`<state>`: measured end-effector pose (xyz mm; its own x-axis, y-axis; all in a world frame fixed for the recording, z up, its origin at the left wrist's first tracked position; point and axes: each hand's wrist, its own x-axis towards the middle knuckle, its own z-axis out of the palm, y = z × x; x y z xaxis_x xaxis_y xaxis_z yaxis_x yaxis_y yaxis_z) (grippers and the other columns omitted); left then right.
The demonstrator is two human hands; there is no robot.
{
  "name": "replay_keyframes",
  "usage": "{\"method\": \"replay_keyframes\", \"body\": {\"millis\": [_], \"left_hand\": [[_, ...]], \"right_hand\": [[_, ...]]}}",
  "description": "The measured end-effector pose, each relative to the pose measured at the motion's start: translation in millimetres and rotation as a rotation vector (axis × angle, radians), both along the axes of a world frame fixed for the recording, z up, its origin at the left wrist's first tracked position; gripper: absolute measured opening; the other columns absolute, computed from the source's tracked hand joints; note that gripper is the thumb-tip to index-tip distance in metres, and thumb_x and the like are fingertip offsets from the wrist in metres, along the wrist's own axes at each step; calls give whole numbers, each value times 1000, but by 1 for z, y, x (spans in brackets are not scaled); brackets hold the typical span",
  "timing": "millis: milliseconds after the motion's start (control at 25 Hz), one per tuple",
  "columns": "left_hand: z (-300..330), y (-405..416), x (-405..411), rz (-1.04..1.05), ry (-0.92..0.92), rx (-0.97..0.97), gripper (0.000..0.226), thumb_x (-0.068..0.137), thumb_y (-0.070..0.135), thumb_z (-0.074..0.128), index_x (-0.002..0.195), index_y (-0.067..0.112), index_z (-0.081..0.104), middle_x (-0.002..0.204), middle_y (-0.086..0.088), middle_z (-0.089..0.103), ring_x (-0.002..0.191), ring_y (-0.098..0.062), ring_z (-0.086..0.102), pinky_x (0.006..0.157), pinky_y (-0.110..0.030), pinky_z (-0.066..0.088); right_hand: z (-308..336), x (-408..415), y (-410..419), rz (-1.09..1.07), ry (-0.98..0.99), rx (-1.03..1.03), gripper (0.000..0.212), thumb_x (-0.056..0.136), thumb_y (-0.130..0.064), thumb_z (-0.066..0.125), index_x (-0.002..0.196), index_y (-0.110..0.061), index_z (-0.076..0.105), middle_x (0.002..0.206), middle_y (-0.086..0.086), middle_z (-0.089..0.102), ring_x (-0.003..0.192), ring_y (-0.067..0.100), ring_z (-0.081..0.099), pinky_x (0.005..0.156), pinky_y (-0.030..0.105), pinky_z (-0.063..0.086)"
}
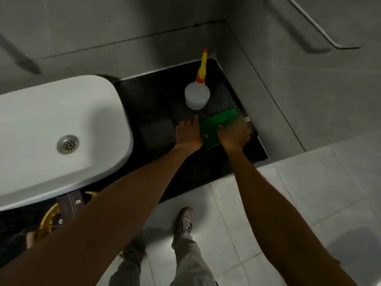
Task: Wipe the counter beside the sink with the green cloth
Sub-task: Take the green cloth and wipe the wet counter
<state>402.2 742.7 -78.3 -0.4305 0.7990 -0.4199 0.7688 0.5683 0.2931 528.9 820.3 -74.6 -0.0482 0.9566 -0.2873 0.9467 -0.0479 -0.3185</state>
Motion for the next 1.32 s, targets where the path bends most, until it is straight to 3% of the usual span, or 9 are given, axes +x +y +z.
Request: {"method": "replay_keyframes", "body": {"millis": [160,280,440,600,760,880,1000,1200,1320], "left_hand": [[5,26,-10,26,-119,-66,49,84,47,72,121,15,67,132,-16,61,128,-38,52,111,-45,43],[31,26,-12,377,-728,88,43,88,17,66,129,4,63,124,-15,63,114,-32,60,93,-40,57],[96,-31,-30,905,-1306,395,42,84,-8,47,117,9,65,112,-16,70,104,-36,68,89,-47,62],[159,-152,-68,1108,-1539,647,36,87,-4,48,111,7,73,106,-14,81,96,-33,77,78,-43,66],[182,-290,-110,1168,-1306,795,31,93,1,54,115,14,71,108,-11,80,98,-30,77,82,-40,65],[176,-411,-169,1132,-864,910,14,94,17,61,104,25,67,97,1,78,92,-17,75,77,-35,63],[142,-542,-226,1074,-670,951,18,106,29,50,103,27,68,93,8,76,84,1,71,79,-28,56],[46,-713,-317,833,-189,440,40,107,25,53,141,5,56,148,-17,56,144,-32,47,120,-41,38],[14,-724,-374,619,-37,291,53,109,27,45,157,5,39,169,-14,30,162,-32,13,133,-43,15]], "right_hand": [[-2,12,43,-53,-47,-185,111,73,-65,83,155,-5,37,160,23,37,148,42,35,122,51,29],[10,18,60,-30,-11,-270,100,67,-66,86,142,-8,57,154,21,47,143,40,44,121,50,37],[44,10,19,-168,1075,-544,59,86,-40,82,134,-7,70,138,21,68,111,29,75,97,40,61],[72,-51,-127,-442,1994,-1155,85,88,-58,66,155,-11,47,157,18,51,148,37,46,125,52,33],[106,-160,-292,-387,1938,-1335,76,79,-52,75,138,-6,62,137,18,65,137,36,55,123,51,37],[135,-248,-379,-316,1776,-1234,53,83,-14,71,135,-4,65,114,20,76,100,38,76,91,52,63],[144,-314,-453,-254,1586,-1280,34,90,-4,54,118,-11,72,107,19,79,95,40,75,87,53,60],[112,-392,-589,-30,1121,-1331,44,91,12,42,126,1,65,117,25,72,106,42,69,101,56,53],[79,-419,-624,-16,945,-965,42,86,22,39,115,5,64,107,25,64,101,41,61,91,49,55]]}}
